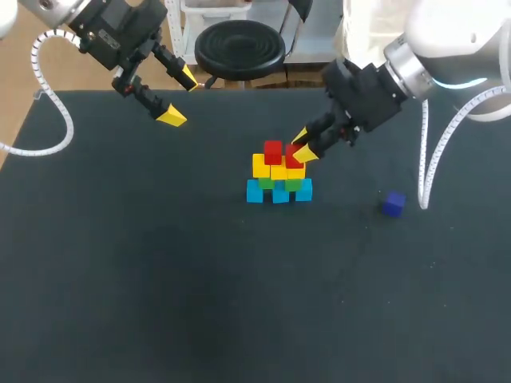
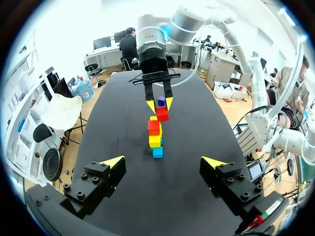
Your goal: Place the blue cubes, place green cubes on the blue cubes, place the yellow cubes on the green cubes, then place the red cubes on the yellow cubes, and place purple cube on the red cubes.
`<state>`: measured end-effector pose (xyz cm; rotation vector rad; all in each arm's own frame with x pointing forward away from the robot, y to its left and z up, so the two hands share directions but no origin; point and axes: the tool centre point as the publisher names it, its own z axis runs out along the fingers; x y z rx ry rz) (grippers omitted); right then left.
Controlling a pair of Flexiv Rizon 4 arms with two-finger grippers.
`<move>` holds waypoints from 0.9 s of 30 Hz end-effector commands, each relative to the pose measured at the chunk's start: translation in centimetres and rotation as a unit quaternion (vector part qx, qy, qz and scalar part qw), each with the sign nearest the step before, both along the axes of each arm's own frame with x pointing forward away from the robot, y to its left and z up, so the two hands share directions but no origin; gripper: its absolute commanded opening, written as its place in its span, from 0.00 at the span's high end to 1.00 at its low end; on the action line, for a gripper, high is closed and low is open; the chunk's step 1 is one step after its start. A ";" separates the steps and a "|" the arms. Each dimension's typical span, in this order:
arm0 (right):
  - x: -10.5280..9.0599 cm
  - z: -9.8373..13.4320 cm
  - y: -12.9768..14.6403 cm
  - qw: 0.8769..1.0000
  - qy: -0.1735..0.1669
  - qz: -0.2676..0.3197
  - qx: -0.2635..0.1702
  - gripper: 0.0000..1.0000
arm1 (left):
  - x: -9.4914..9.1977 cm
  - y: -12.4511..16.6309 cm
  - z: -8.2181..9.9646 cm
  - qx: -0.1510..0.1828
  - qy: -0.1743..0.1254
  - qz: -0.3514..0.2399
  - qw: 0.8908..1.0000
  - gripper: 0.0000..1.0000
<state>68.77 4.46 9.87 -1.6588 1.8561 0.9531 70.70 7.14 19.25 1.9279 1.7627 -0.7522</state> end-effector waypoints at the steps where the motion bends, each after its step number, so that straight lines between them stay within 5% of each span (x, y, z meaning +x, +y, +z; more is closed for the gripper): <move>1: 0.1 -0.1 0.1 1.000 0.002 0.001 0.000 1.00 | -0.1 0.0 -0.1 -0.001 -0.002 0.000 1.000 0.00; 27: 0.4 -0.5 0.3 0.999 -0.027 0.017 -0.004 1.00 | -0.1 0.0 -0.1 -0.001 -0.002 0.000 1.000 0.00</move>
